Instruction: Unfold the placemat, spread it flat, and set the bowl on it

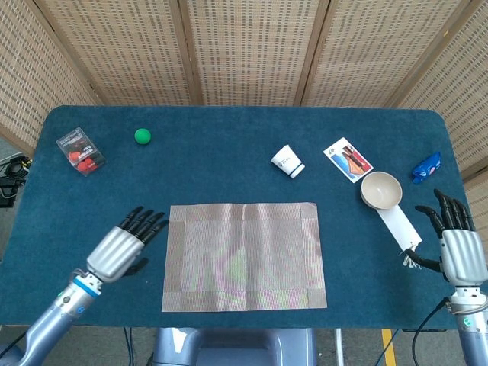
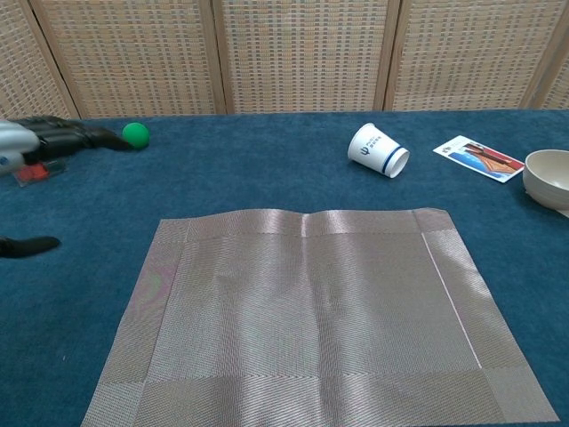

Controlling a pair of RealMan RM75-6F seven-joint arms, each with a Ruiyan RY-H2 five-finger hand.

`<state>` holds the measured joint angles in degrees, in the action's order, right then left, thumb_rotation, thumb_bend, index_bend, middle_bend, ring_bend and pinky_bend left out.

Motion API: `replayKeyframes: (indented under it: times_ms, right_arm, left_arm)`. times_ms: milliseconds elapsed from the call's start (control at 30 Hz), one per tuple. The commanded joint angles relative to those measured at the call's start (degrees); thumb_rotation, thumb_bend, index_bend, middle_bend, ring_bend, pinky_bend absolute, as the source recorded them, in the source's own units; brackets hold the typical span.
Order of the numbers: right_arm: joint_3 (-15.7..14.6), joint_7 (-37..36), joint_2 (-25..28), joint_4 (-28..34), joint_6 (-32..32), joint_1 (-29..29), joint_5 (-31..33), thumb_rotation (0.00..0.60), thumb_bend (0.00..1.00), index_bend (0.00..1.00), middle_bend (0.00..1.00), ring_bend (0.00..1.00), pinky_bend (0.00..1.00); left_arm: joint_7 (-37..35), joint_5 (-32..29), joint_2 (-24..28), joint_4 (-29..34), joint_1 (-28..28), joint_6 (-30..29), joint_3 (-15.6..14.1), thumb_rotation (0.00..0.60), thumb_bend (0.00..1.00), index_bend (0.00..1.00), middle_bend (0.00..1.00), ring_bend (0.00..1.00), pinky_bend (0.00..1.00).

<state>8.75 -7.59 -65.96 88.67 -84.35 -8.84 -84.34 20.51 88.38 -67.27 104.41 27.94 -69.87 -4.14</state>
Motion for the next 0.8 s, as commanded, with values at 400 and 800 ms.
replayKeyframes:
  times_ms: [400, 800]
  right_arm:
    - [6.6, 9.6, -5.4, -9.5, 16.0, -10.3, 14.5, 0.6, 0.19, 0.36, 0.03, 0.0, 0.0]
    - [7.5, 13.4, -13.3, -22.3, 26.2, -16.1, 23.3, 0.6, 0.28, 0.41, 0.04, 0.0, 0.0]
  left_arm:
    - [-9.7, 0.2, 5.3, -5.4, -8.1, -10.3, 2.2, 0.6, 0.34, 0.0, 0.0, 0.0, 0.0]
    - [-13.4, -1.1, 6.1, -6.3, -8.2, -8.8, 4.1, 0.6, 0.34, 0.0, 0.0, 0.0, 0.0]
